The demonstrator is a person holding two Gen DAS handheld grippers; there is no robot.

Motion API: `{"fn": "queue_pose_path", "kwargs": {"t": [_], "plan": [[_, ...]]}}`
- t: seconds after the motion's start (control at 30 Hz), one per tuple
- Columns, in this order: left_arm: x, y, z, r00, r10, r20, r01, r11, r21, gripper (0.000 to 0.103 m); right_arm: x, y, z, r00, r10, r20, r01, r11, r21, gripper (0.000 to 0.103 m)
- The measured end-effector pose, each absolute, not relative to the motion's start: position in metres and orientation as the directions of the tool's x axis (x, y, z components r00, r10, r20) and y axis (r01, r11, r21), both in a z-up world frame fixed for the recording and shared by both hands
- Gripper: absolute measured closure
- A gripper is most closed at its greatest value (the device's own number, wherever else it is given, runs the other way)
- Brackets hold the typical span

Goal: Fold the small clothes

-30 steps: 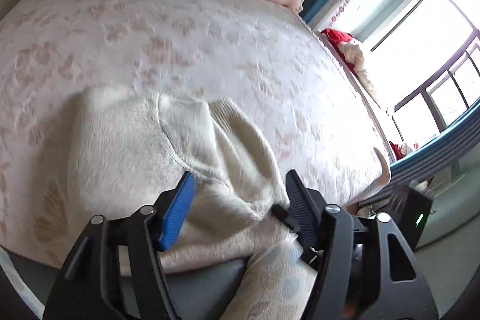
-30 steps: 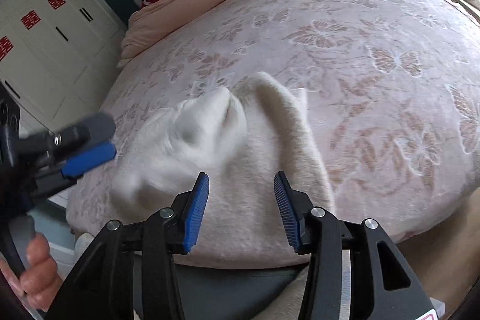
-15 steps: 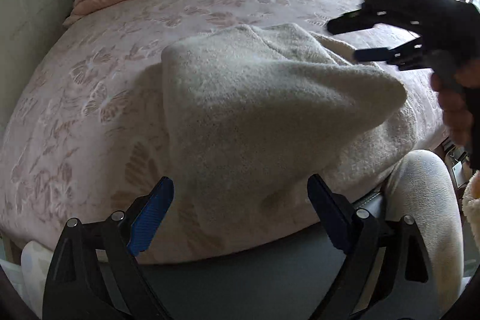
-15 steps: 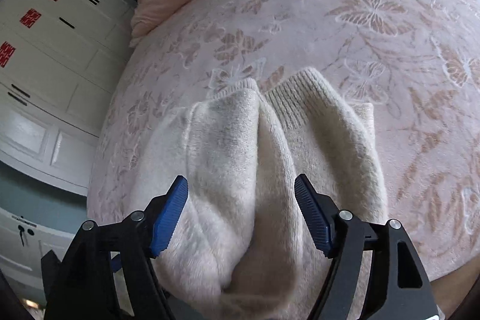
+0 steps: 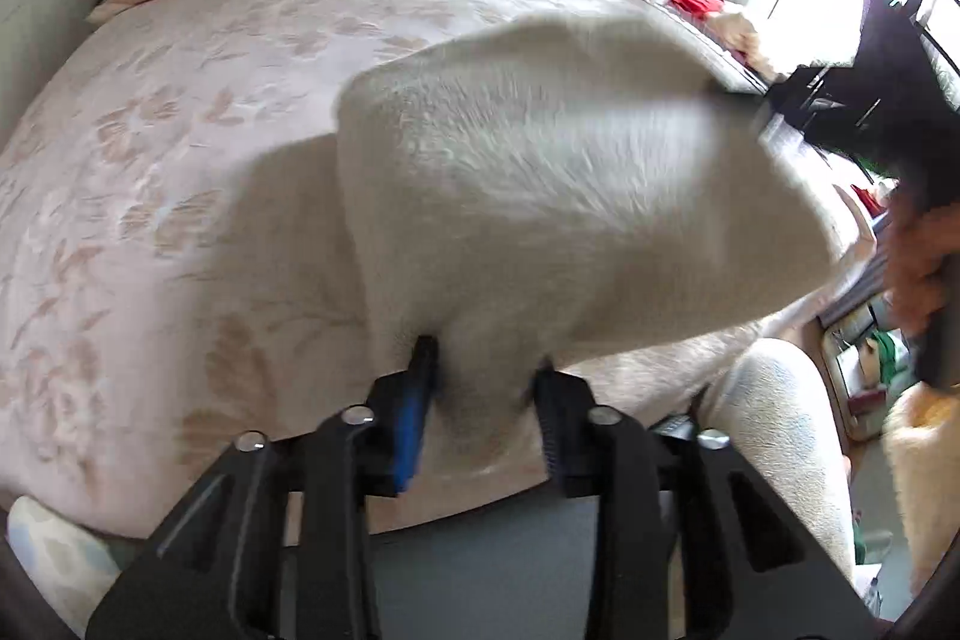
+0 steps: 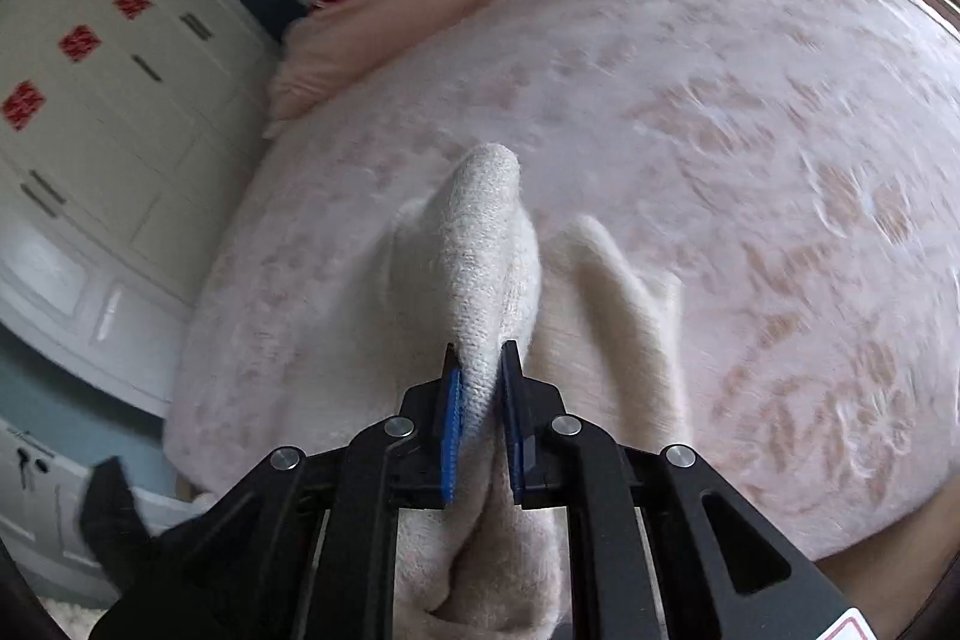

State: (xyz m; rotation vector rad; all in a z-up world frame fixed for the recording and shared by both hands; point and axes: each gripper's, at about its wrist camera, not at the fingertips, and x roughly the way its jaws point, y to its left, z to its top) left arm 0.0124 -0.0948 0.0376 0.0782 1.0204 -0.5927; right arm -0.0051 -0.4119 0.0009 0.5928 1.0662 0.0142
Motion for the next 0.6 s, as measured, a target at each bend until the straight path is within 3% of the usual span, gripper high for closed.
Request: {"fn": "queue_pose_path", "kwargs": {"t": [0.07,0.13,0.23,0.3,0.33,0.37,0.53,0.57,0.6], "plan": [[0.008,-0.104,0.035,0.370,-0.451,-0.812,0.514,0.827,-0.226,0.057,-0.015,-0.428,-0.035,0.490,0.339,-0.803,0.335,0.778,0.532,0.089],[0.002,-0.110,0.041,0.374,-0.469,-0.800,0.526,0.818,-0.234,0.027,-0.027,-0.435,-0.026,0.554,0.378,-0.742,0.338,0.712,0.616,0.080],[-0.003,-0.102,0.053,0.385,-0.495,-0.779,0.521,0.813,-0.260,0.018,-0.045,-0.432,0.000,0.585,0.375,-0.719,0.301,0.723,0.622,0.076],[-0.002,-0.093,0.054,0.385,-0.493,-0.781,0.499,0.822,-0.273,0.017,-0.064,-0.424,0.010,0.581,0.400,-0.709,0.259,0.735,0.627,0.062],[-0.001,-0.089,0.053,0.386,-0.479,-0.788,0.484,0.833,-0.270,0.017,-0.073,-0.418,0.011,0.568,0.413,-0.712,0.248,0.739,0.626,0.046],[0.000,-0.085,0.051,0.382,-0.469,-0.796,0.465,0.842,-0.272,0.017,-0.077,-0.409,0.010,0.551,0.424,-0.719,0.243,0.743,0.624,0.040],[-0.003,-0.074,0.034,0.359,-0.427,-0.830,0.419,0.868,-0.266,0.017,-0.097,-0.385,-0.016,0.484,0.452,-0.749,0.234,0.758,0.609,0.038],[-0.004,-0.076,0.031,0.355,-0.423,-0.834,0.429,0.866,-0.257,0.017,-0.095,-0.380,-0.020,0.478,0.446,-0.757,0.230,0.768,0.598,0.046],[-0.006,-0.078,0.028,0.355,-0.418,-0.836,0.449,0.861,-0.239,0.017,-0.090,-0.375,-0.022,0.471,0.441,-0.764,0.219,0.781,0.586,0.063]]}}
